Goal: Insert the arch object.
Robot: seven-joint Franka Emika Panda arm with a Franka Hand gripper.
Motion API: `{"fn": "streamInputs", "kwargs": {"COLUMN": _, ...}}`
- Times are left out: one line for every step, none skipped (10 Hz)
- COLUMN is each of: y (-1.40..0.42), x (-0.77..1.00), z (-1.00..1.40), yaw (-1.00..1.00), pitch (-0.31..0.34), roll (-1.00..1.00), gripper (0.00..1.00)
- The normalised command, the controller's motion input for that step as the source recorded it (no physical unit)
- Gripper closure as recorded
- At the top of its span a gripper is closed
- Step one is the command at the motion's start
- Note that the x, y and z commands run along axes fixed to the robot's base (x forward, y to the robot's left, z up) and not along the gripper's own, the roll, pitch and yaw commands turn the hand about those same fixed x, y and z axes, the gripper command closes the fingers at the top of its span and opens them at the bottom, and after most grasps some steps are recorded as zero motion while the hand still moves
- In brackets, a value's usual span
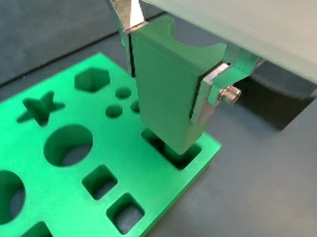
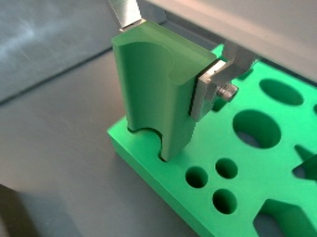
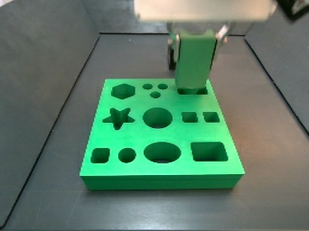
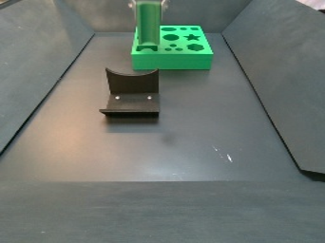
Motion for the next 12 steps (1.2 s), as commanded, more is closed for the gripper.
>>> {"fn": "streamInputs", "kwargs": {"y": 0.00, "x": 0.00, "z": -0.40, "yaw": 0.00, "pitch": 0.060, "roll": 0.07, "gripper": 1.00}}
{"fn": "streamInputs", "kwargs": {"y": 0.00, "x": 0.00, "z": -0.43, "yaw": 0.00, "pitch": 0.074, "roll": 0.11, "gripper": 1.00}}
{"fn": "streamInputs", "kwargs": {"y": -0.09, "x": 0.00, "z": -0.61, "yaw": 0.00, "pitch": 0.039, "roll": 0.04, "gripper": 1.00}}
{"fn": "streamInputs", "kwargs": {"y": -0.27, "x": 0.40, "z": -0.75, "yaw": -0.07, "pitch": 0.051, "roll": -0.01, "gripper": 1.00}}
{"fn": "streamInputs", "kwargs": {"y": -0.04, "x": 0.43, "z": -0.85, "yaw": -0.07, "pitch": 0.104, "roll": 0.02, "gripper": 1.00}}
{"fn": "streamInputs", "kwargs": {"y": 0.09, "x": 0.21, "z": -1.00, "yaw": -0.10, "pitch": 0.093, "roll": 0.06, "gripper": 1.00}}
{"fn": "streamInputs", "kwargs": {"y": 0.26, "x": 0.00, "z": -1.00, "yaw": -0.12, "pitch": 0.050, "roll": 0.05, "gripper": 1.00}}
{"fn": "streamInputs", "kwargs": {"y": 0.31, "x": -0.26, "z": -1.00, "yaw": -0.05, "pitch": 0.000, "roll": 0.00, "gripper": 1.00}}
{"fn": "streamInputs", "kwargs": {"y": 0.24, "x": -0.33, "z": -1.00, "yaw": -0.01, "pitch": -0.001, "roll": 0.00, "gripper": 1.00}}
{"fn": "streamInputs", "kwargs": {"y": 0.04, "x": -0.20, "z": -1.00, "yaw": 0.00, "pitch": -0.003, "roll": 0.00, "gripper": 1.00}}
{"fn": "streamInputs", "kwargs": {"y": -0.23, "x": 0.00, "z": -1.00, "yaw": 0.00, "pitch": 0.000, "roll": 0.00, "gripper": 1.00}}
{"fn": "streamInputs", "kwargs": {"y": -0.33, "x": 0.53, "z": -0.91, "yaw": 0.00, "pitch": 0.079, "roll": 0.00, "gripper": 1.00}}
